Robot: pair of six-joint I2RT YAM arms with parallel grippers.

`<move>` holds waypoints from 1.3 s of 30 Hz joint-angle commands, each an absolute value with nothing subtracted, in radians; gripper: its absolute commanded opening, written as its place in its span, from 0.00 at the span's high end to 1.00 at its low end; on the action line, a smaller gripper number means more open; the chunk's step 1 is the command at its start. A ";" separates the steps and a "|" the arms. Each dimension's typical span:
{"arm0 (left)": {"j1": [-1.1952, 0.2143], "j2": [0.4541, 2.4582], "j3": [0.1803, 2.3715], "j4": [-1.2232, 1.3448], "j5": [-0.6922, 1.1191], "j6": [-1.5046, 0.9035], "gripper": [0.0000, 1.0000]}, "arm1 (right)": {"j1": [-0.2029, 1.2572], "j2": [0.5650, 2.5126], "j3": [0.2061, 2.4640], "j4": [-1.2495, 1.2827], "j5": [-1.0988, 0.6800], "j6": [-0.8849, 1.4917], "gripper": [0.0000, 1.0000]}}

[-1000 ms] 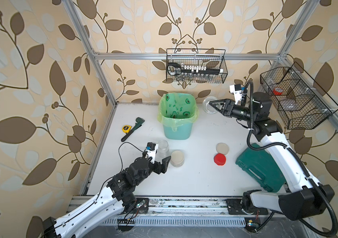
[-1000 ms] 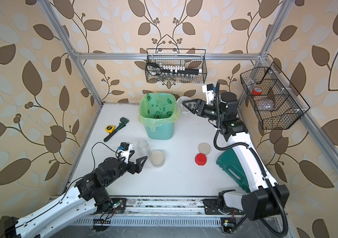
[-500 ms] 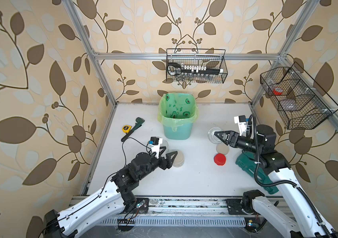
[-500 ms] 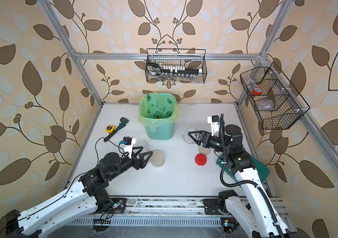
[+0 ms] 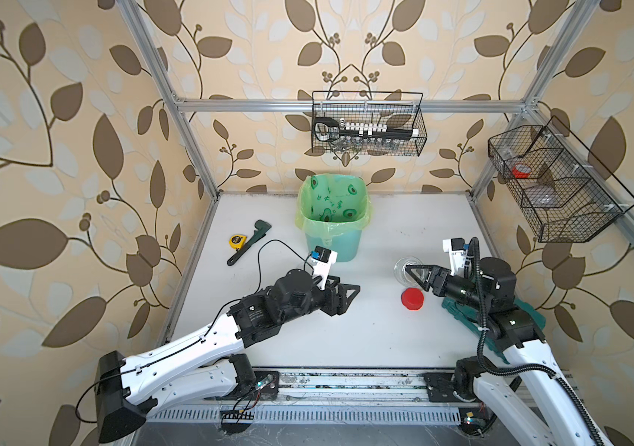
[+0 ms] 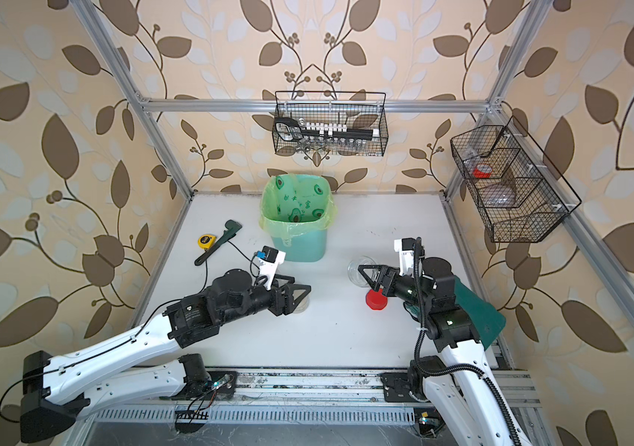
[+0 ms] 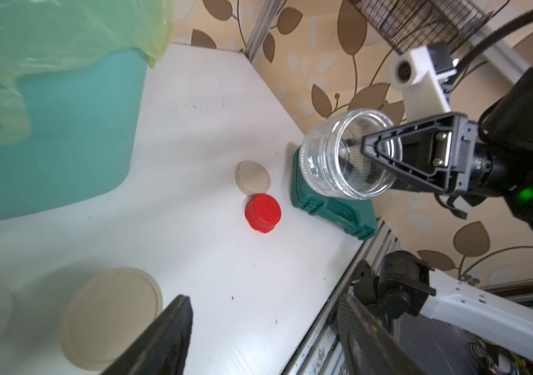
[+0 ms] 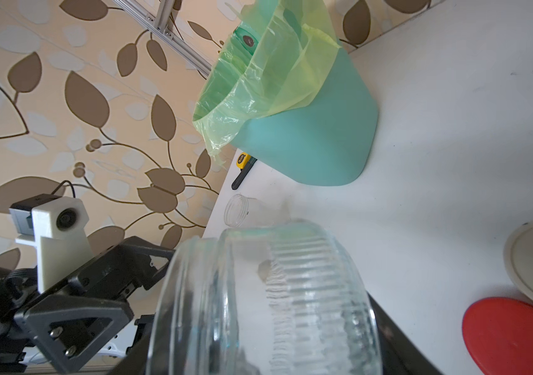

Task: Empty moldy peanuts from jars
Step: Place the jar at the center of the board.

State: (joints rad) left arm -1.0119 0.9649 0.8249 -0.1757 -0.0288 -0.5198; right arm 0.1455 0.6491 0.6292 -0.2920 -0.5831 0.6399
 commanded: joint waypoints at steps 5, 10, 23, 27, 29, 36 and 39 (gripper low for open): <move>-1.091 1.097 0.950 -0.199 -0.146 -0.570 0.28 | 0.182 0.629 0.607 -0.242 -0.523 0.607 1.00; -1.102 1.204 1.029 -0.207 -0.155 -0.582 0.28 | 0.244 0.633 0.615 -0.261 -0.455 0.578 1.00; -1.103 1.354 1.144 -0.203 -0.147 -0.575 0.30 | 0.317 0.640 0.623 -0.253 -0.403 0.579 1.00; -1.103 1.363 1.152 -0.199 -0.145 -0.572 0.30 | 0.338 0.646 0.618 -0.245 -0.389 0.580 1.00; -1.103 1.371 1.156 -0.198 -0.157 -0.569 0.31 | 0.356 0.652 0.619 -0.241 -0.378 0.578 1.00; -1.103 1.432 1.218 -0.243 -0.173 -0.568 0.42 | 0.436 0.655 0.628 -0.241 -0.291 0.572 1.00; -1.102 1.450 1.233 -0.252 -0.188 -0.572 0.52 | 0.467 0.659 0.628 -0.235 -0.261 0.573 1.00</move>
State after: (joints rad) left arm -1.0943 1.4380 1.1824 -0.2657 -0.1486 -0.5617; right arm 0.4416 0.6621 0.6132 -0.2760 -0.2955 0.5835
